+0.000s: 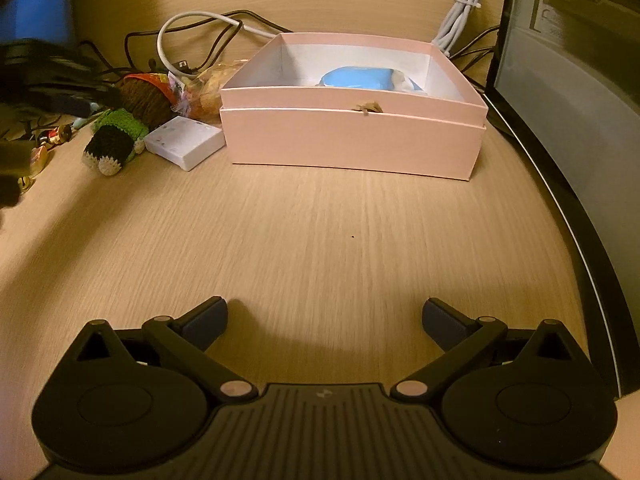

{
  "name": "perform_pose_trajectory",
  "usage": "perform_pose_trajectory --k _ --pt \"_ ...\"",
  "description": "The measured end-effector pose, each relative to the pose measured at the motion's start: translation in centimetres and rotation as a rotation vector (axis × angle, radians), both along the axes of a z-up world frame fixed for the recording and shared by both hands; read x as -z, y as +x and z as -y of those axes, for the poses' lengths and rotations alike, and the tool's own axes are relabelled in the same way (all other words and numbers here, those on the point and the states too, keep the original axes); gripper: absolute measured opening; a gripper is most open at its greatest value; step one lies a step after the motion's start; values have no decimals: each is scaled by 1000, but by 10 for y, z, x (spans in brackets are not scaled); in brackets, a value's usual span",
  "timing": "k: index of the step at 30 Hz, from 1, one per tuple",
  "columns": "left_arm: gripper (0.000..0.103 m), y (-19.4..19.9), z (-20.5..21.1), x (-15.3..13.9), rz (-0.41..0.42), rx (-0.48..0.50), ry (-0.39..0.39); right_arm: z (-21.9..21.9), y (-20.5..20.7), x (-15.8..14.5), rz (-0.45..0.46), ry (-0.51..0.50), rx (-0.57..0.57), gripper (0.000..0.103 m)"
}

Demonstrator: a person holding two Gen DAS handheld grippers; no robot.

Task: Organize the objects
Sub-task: 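Lift the knitted doll with the left tool and hold it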

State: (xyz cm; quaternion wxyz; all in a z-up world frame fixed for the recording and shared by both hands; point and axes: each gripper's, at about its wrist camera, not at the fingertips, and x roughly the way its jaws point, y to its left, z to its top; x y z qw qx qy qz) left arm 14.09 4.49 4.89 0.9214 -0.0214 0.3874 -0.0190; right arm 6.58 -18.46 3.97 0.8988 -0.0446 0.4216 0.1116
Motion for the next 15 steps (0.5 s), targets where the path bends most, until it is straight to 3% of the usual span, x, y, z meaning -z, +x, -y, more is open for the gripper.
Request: perform_pose_trajectory --k 3,6,11,15 --pt "58 19 8 12 -26 6 44 0 0 -1 -2 -1 -3 103" --pt "59 30 11 18 -41 -12 67 0 -1 -1 -4 -1 -6 103" --pt "52 29 6 16 -35 -25 49 1 -2 -2 -12 -4 -21 103" --pt "37 10 -5 7 -28 8 -14 -2 3 -7 -23 -13 -60 103"
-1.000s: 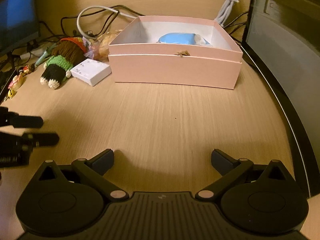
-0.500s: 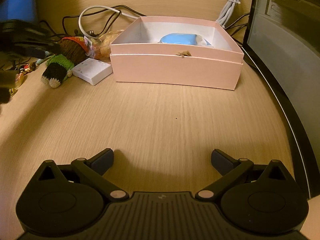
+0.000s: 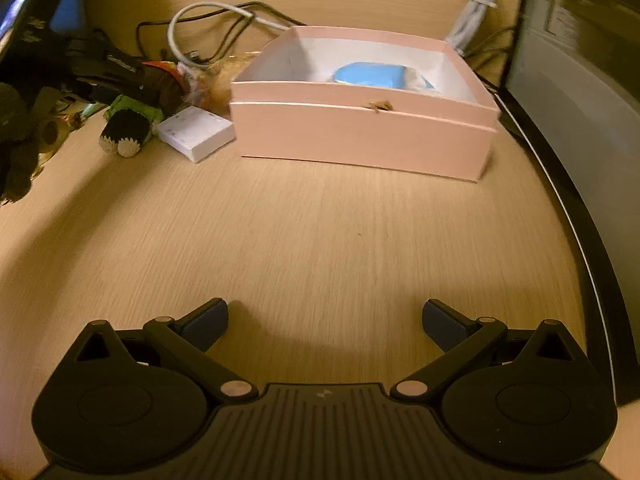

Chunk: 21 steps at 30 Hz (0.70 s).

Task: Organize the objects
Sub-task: 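Lift the knitted doll with the left tool and hold it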

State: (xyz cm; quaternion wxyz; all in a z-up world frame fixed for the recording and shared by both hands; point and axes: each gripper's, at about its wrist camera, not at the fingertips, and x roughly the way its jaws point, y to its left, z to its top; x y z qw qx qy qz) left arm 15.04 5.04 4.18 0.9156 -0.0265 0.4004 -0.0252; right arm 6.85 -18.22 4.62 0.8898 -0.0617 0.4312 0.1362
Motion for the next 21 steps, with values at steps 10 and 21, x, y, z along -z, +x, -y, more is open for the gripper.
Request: perform_pose_trajectory --k 10,21 --pt "34 -114 -64 -8 -81 -21 -102 -78 28 -47 177 -3 -289 89" --pt "35 -157 -98 -9 -101 -114 -187 -181 107 -26 91 -77 -364 78"
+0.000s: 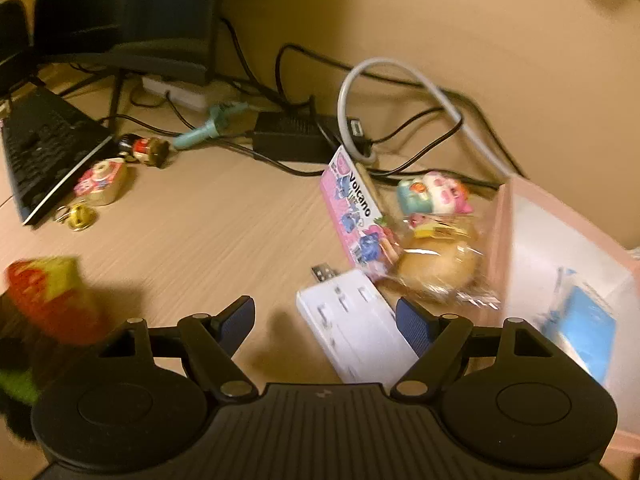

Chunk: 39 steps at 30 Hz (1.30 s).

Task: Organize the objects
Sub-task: 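Lift the knitted doll with the left tool and hold it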

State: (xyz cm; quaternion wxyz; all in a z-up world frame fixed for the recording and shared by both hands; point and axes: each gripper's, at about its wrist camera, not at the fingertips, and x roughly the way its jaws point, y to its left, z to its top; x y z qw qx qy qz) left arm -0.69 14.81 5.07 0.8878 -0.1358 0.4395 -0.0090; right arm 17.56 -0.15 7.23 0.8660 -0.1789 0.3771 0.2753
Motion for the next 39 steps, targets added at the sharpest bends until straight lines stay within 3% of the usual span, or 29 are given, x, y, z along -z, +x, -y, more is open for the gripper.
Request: perform_pose_trajectory --k 9,18,24,30,37,39 --pt "37 -5 -4 3 21 -4 -24 -3 18 13 -99 11 42 78" --pt "37 -1 5 2 27 6 -4 23 -39 11 -175 92 53 76" --pt "40 11 25 3 33 66 49 41 -84 11 -134 78 28 77" --pt "43 26 50 5 48 88 112 53 -109 7 -108 68 11 51" --pt "45 35 72 9 82 118 169 82 -121 2 -131 100 53 54" --pt "45 34 74 9 88 128 184 89 -124 -1 -108 105 50 64"
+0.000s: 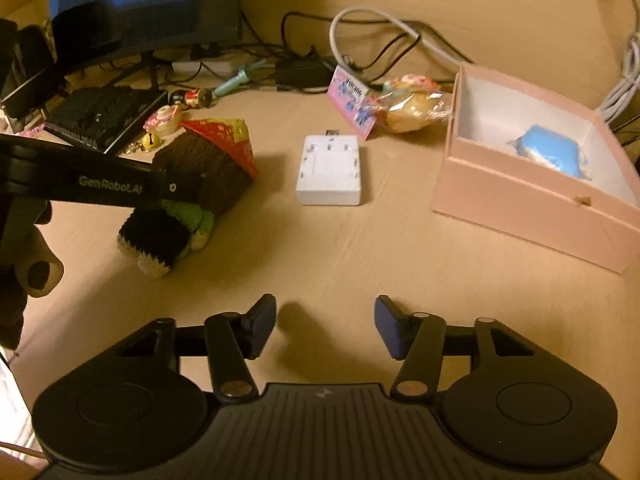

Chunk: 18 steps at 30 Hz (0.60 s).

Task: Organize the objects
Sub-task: 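Lift the knitted doll with the left tool and hold it, then grasp the white card-reader box with the right tool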

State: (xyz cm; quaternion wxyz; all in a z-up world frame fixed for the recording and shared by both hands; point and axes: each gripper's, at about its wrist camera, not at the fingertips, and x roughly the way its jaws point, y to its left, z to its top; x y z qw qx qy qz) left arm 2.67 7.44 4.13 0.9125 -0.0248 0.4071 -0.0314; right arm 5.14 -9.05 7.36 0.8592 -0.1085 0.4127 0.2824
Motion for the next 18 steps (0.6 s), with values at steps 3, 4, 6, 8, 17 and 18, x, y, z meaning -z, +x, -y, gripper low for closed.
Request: perform_pose_trajectory --k 3,4,6,8,17,18 --pt "44 -3 -3 -1 -24 6 -28 7 1 -3 38 -4 25 77" --pt "44 -5 -3 -1 -32 16 -37 8 3 -4 36 -2 30 78" --pt "44 -10 -6 -2 -42 25 -55 10 7 -4 39 -5 41 81" --pt "44 -16 -9 -1 -47 15 -74 11 9 -2 29 0 49 84" --pt "45 -29 -17 0 -40 1 -108 -21 37 16 18 -5 52 86" --pt "45 -29 -18 0 -41 3 -113 -27 41 18 30 -14 51 86"
